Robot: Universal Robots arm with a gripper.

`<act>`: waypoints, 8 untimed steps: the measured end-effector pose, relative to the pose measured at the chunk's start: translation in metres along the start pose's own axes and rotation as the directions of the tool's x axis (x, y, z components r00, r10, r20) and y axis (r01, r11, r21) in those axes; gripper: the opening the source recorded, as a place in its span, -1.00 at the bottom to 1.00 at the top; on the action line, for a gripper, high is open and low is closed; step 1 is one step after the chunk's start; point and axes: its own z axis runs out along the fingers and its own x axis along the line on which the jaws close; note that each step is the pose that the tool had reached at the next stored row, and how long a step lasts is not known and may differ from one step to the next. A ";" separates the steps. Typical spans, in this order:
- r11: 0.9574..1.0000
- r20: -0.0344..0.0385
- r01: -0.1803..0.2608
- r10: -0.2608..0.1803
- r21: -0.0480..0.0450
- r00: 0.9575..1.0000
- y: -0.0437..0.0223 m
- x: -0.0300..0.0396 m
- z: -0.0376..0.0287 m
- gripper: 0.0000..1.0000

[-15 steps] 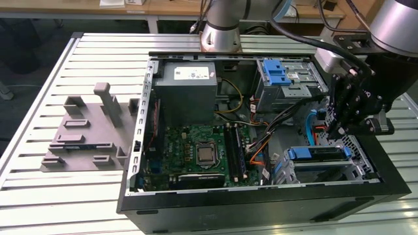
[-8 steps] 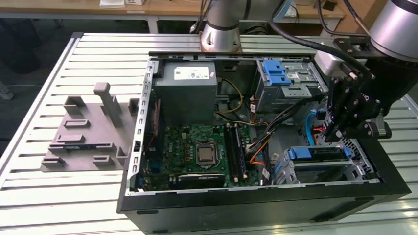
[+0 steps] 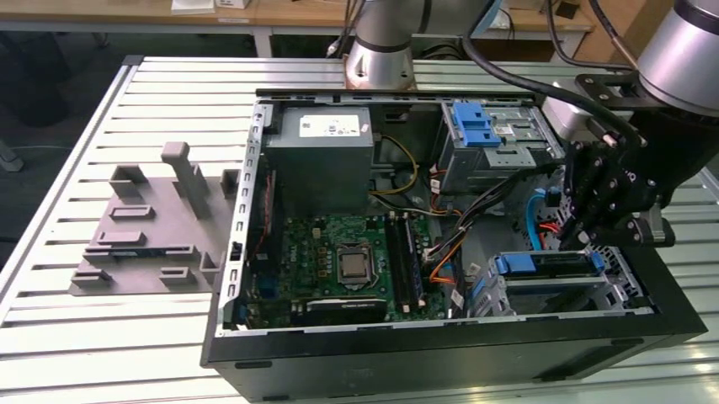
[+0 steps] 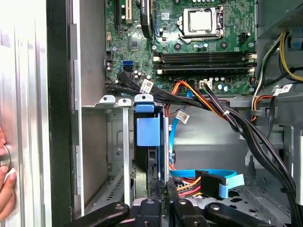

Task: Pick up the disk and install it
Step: 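Insert the first disk wire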

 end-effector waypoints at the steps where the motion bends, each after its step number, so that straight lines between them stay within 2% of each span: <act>1: 1.000 0.000 0.000 0.000 -0.001 1.000 -0.0006 0.0000 0.0004 -0.67; 8: 1.000 0.000 -0.003 0.003 -0.003 1.000 -0.0024 0.0035 0.0041 -0.67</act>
